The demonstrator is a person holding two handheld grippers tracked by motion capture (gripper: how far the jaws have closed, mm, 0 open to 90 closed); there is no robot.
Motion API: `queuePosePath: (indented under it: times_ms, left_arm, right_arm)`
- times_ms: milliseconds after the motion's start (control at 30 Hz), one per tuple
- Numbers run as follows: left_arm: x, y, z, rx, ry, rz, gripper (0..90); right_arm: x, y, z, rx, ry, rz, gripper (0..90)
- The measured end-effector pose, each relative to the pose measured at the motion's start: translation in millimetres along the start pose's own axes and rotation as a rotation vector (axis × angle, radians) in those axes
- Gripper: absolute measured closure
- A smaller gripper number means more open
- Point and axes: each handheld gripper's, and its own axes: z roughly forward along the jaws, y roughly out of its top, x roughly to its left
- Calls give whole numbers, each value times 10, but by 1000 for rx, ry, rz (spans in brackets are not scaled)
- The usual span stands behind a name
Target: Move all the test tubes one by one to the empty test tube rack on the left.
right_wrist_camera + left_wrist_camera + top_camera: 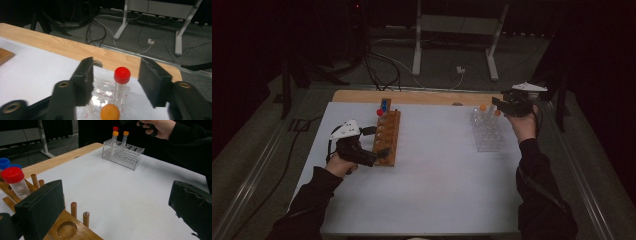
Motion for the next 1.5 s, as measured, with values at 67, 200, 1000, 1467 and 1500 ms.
queuePosePath:
  times_ms: [67, 200, 1000, 1467, 1500]
  left_arm:
    - [-3, 0, 0, 1, 2, 2, 10]
    - [-1, -1, -1, 0, -4, 0, 10]
    - [1, 1, -9, -1, -8, -2, 10]
    - [3, -2, 4, 11, -12, 1, 10]
    - [3, 1, 2, 10, -12, 3, 10]
  right_arm:
    - [-36, -8, 47, 19, -5, -8, 517]
    - [-79, -14, 115, 36, -13, -12, 561]
    - [-76, 22, 289, 76, -17, 18, 705]
    - [-10, 227, 27, 36, -33, -40, 705]
    - [-5, 238, 9, 33, -34, -42, 706]
